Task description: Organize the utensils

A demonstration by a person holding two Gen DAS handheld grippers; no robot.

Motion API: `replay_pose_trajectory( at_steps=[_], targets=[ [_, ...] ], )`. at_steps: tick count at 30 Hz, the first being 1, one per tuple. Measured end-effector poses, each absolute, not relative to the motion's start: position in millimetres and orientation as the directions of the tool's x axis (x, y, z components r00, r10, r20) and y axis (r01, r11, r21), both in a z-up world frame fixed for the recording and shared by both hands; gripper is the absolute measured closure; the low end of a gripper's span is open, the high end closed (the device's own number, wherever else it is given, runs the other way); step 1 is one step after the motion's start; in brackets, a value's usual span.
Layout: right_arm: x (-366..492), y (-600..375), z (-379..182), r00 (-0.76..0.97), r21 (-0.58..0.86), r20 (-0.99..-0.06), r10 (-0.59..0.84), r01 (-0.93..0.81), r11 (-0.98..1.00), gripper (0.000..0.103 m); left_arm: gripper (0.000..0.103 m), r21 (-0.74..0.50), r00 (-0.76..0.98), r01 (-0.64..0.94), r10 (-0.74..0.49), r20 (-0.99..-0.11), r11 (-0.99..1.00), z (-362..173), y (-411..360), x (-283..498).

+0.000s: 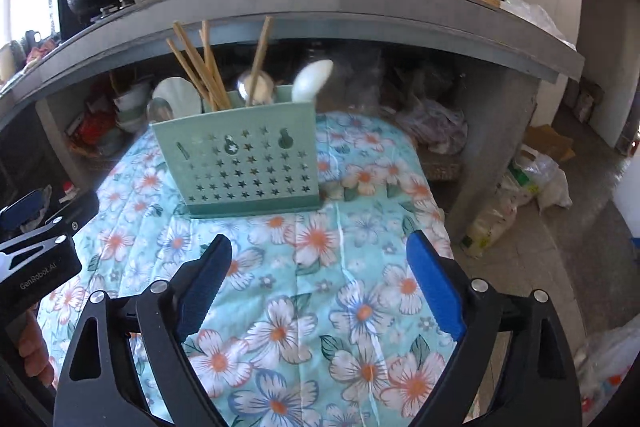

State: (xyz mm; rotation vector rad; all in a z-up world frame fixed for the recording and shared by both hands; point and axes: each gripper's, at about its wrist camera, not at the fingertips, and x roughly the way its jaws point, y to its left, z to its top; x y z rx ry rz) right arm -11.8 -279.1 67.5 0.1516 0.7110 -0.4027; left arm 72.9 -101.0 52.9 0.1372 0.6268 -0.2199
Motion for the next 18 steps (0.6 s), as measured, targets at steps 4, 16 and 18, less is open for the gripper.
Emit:
replay_pose_trajectory(
  at_steps=[4, 16, 18],
  targets=[
    [-12, -287, 68, 0.667, -0.005, -0.667, -0.331, 0.44, 0.898, 0.014, 0.009, 0.141, 0.808, 0.181, -0.066, -0.586, 0.973, 48, -106, 72],
    [-12, -297, 75, 0.658, -0.047, -0.647, -0.386, 0.471, 0.881, 0.013, 0.009, 0.166, 0.819, 0.113, 0.003, -0.573, 0.98, 56, -97, 79],
    [-12, -298, 76, 0.659, -0.045, -0.645, -0.386, 0.472, 0.881, 0.012, 0.009, 0.171, 0.816, 0.109, 0.01, -0.578, 0.979, 56, -96, 81]
  ],
)
